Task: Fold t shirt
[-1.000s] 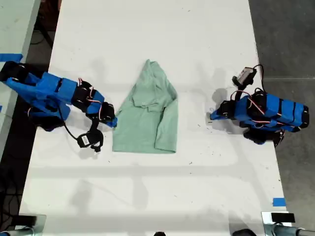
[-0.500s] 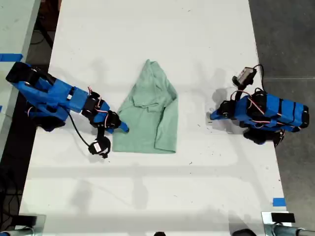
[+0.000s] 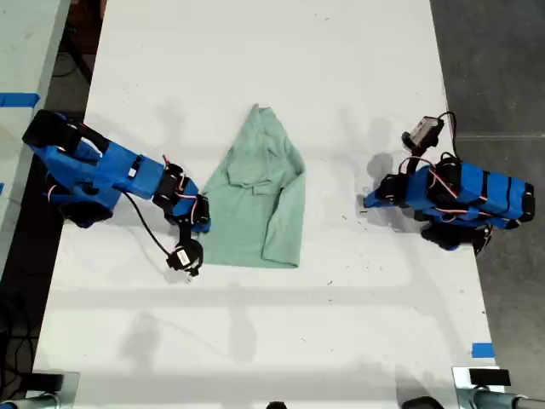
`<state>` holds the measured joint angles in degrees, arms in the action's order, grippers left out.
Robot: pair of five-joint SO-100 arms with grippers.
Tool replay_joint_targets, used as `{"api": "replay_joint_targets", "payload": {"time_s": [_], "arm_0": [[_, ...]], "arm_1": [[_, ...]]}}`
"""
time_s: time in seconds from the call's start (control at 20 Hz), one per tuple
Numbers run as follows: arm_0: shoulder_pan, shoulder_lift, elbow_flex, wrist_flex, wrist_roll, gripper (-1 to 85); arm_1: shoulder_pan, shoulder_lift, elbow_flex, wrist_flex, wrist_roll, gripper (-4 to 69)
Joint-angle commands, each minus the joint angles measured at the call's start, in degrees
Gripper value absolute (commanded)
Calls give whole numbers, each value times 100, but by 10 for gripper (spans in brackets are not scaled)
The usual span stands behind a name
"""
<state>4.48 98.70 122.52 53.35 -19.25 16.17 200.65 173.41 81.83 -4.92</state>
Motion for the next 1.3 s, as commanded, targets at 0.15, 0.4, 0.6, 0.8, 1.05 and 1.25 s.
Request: {"api": "replay_joint_targets", "payload": {"time_s": [0.15, 0.4, 0.6, 0.8, 1.05, 1.25], "arm_0": [[-352, 993, -1230, 817, 677, -2], [-773, 431, -2074, 158, 1494, -2], [-826, -378, -2382, -1415, 2171, -2], [-554, -2443, -4377, -1327, 2584, 90], [-598, -3182, -6082, 334, 2566, -1], [-800, -1635, -5766, 1389, 2646, -1]], "arm_1": [[0, 35, 97, -9, 44, 20], [-9, 35, 97, -9, 44, 20], [-9, 35, 97, -9, 44, 20], [-9, 35, 97, -9, 35, 20], [-9, 35, 88, -9, 26, 20], [-9, 35, 88, -9, 18, 20]]}}
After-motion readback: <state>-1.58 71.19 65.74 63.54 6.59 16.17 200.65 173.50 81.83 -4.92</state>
